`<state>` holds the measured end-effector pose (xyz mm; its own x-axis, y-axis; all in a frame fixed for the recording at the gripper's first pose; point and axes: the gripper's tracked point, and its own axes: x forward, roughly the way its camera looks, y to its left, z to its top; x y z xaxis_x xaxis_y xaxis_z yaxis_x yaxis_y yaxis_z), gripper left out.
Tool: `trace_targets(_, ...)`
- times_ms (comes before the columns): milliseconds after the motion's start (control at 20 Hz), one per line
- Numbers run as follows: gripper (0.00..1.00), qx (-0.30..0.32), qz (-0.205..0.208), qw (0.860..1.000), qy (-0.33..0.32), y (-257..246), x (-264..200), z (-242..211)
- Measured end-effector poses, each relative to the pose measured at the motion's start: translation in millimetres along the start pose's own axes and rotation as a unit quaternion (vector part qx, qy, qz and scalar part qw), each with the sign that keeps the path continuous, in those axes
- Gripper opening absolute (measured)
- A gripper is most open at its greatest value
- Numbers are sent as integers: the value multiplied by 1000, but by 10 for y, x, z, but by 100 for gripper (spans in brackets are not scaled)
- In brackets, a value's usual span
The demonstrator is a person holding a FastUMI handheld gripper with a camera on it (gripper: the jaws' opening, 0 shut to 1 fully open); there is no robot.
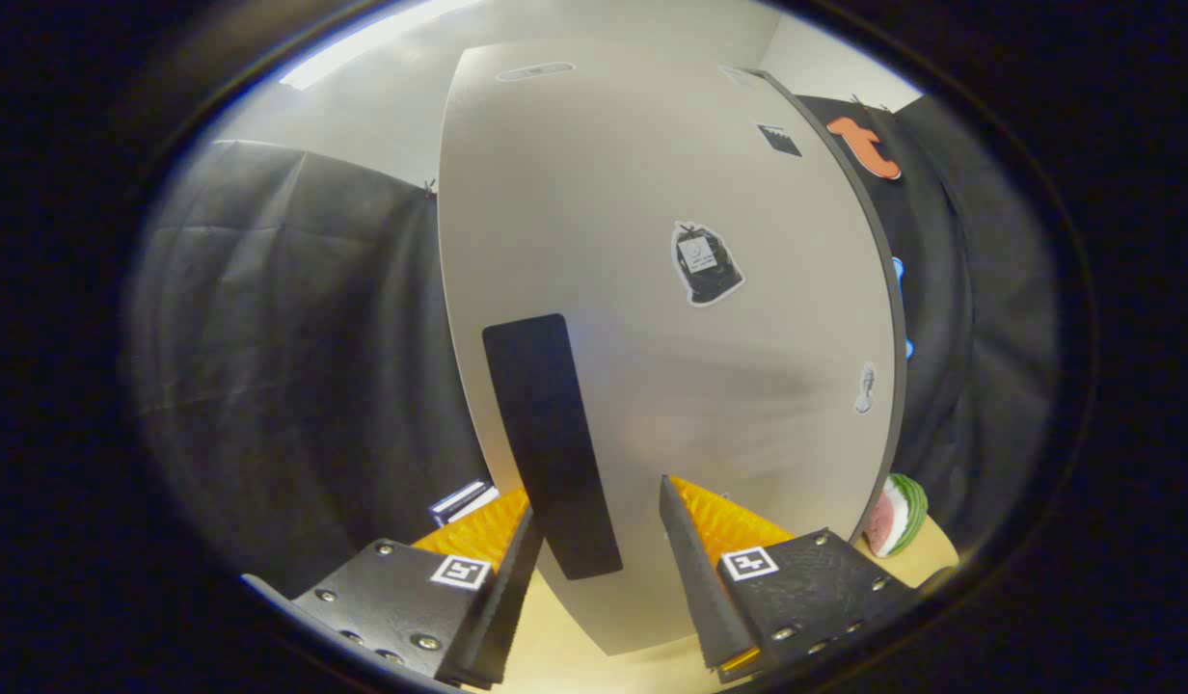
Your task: Open the shoe cabinet door, grab the shoes and put them into the shoe cabinet, then close the shoe cabinet door.
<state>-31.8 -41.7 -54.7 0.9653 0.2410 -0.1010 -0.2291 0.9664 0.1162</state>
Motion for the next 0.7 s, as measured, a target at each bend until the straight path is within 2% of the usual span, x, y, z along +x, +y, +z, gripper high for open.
trace_targets(700,72,8,-41,999,-15,100,570,46)
